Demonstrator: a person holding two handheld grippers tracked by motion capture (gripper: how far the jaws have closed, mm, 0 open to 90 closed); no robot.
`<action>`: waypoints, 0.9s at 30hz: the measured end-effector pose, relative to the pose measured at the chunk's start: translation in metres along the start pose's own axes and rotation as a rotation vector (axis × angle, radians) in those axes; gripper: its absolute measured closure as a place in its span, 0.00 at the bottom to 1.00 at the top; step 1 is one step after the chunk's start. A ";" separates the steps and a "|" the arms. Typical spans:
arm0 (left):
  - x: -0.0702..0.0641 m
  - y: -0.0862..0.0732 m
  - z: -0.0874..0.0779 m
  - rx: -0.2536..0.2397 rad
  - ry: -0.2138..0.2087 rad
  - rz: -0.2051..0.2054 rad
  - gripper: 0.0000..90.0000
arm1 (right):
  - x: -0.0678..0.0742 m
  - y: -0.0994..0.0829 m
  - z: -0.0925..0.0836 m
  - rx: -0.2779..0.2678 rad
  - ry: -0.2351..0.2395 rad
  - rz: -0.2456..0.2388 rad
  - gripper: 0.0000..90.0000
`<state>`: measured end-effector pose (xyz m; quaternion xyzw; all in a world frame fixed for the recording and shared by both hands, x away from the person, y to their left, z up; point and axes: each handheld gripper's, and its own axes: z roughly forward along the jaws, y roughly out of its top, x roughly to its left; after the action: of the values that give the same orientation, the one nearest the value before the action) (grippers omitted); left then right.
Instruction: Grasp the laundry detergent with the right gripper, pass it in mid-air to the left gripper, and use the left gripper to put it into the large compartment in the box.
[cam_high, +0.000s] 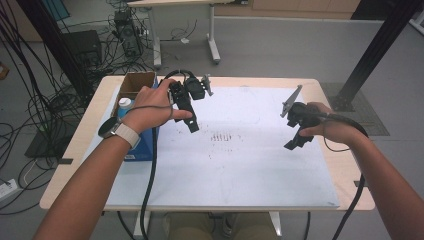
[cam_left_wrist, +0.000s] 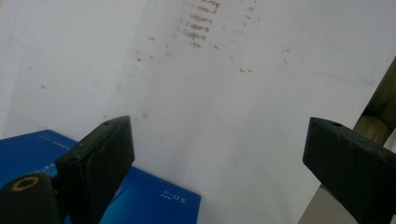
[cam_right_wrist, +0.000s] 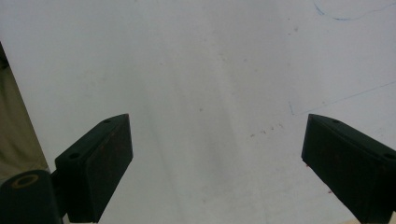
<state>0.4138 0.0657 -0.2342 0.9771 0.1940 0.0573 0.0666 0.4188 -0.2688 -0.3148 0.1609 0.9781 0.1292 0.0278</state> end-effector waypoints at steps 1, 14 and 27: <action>0.000 0.000 0.000 -0.001 0.000 0.001 0.10 | 0.000 0.000 0.000 0.001 -0.001 -0.001 0.10; -0.001 -0.002 0.001 -0.004 -0.001 -0.009 0.11 | 0.000 0.002 0.001 0.001 0.003 -0.007 0.10; 0.001 -0.003 0.002 -0.004 0.002 -0.010 0.11 | 0.001 0.001 0.003 0.004 0.006 -0.005 0.10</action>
<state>0.4137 0.0688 -0.2370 0.9759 0.1987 0.0585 0.0684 0.4189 -0.2669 -0.3171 0.1581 0.9788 0.1276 0.0250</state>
